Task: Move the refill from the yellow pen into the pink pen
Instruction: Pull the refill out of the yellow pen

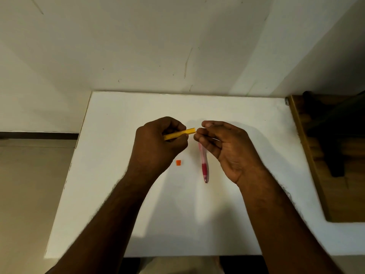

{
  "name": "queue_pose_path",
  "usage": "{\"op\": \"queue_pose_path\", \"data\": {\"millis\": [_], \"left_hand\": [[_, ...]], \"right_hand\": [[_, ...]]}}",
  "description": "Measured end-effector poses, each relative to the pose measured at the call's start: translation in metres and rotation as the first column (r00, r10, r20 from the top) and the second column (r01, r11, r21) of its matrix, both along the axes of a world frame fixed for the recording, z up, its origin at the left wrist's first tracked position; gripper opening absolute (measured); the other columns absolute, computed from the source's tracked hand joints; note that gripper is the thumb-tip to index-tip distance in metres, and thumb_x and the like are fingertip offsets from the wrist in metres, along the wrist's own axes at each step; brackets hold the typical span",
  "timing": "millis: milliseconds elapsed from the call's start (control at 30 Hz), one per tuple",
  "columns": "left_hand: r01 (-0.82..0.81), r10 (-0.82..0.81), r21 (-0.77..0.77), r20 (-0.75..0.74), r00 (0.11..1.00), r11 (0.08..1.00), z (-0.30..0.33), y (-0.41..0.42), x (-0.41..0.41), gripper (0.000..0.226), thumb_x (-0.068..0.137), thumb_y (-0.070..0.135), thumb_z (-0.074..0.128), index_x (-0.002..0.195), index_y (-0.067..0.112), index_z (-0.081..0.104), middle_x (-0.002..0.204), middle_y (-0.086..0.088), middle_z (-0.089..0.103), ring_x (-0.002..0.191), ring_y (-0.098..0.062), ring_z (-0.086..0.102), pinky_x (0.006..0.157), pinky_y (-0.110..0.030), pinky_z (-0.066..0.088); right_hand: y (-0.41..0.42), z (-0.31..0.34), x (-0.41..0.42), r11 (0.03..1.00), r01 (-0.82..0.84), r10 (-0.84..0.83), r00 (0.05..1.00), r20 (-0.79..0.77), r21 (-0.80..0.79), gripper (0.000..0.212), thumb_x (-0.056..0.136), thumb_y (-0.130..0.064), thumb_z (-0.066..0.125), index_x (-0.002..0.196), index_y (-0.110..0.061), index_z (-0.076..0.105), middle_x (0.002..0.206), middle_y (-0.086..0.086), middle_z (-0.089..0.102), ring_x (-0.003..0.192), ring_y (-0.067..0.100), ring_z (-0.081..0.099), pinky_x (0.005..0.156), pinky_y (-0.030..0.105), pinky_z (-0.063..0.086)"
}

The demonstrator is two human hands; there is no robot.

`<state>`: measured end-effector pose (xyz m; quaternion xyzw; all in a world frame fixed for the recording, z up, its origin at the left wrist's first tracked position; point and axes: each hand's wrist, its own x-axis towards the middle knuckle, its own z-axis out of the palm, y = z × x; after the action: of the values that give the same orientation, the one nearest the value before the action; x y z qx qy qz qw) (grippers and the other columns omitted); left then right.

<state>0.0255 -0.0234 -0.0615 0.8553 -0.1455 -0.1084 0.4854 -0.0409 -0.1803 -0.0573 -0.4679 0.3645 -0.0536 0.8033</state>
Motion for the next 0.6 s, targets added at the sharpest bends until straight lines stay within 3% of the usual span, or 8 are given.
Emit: {"op": "queue_pose_path", "data": {"millis": [233, 433, 600], "left_hand": [[0.004, -0.004, -0.026, 0.006, 1.0, 1.0, 0.0021, -0.0006, -0.0013, 0.016, 0.079, 0.01, 0.081, 0.084, 0.025, 0.075, 0.072, 0.011, 0.071, 0.058, 0.002, 0.058, 0.056, -0.006, 0.041], [0.026, -0.025, -0.015, 0.018, 1.0, 1.0, 0.0028, -0.0013, -0.0021, 0.017, 0.079, 0.01, 0.081, 0.085, 0.025, 0.075, 0.071, 0.011, 0.07, 0.06, 0.001, 0.058, 0.057, -0.006, 0.042], [0.031, -0.031, -0.02, 0.015, 0.999, 0.999, 0.0033, -0.0005, -0.0026, 0.016, 0.079, 0.01, 0.081, 0.085, 0.023, 0.076, 0.069, 0.011, 0.069, 0.059, 0.002, 0.058, 0.057, -0.006, 0.042]], "right_hand": [[0.0014, 0.0004, 0.0002, 0.991, -0.054, 0.052, 0.999, -0.014, -0.127, 0.009, 0.09, -0.002, 0.072, 0.097, -0.007, 0.074, 0.094, 0.015, 0.079, 0.082, 0.03, 0.08, 0.072, 0.028, 0.063], [0.0014, 0.0002, 0.0, 0.982, -0.069, 0.068, 0.998, -0.008, -0.178, 0.011, 0.089, 0.0, 0.073, 0.097, -0.006, 0.073, 0.083, 0.009, 0.08, 0.079, 0.028, 0.08, 0.068, 0.025, 0.062], [0.0029, 0.0009, 0.0006, 0.963, -0.075, 0.071, 0.997, -0.026, -0.259, 0.01, 0.089, 0.0, 0.074, 0.093, -0.008, 0.07, 0.088, 0.015, 0.078, 0.077, 0.028, 0.08, 0.07, 0.028, 0.063]]}}
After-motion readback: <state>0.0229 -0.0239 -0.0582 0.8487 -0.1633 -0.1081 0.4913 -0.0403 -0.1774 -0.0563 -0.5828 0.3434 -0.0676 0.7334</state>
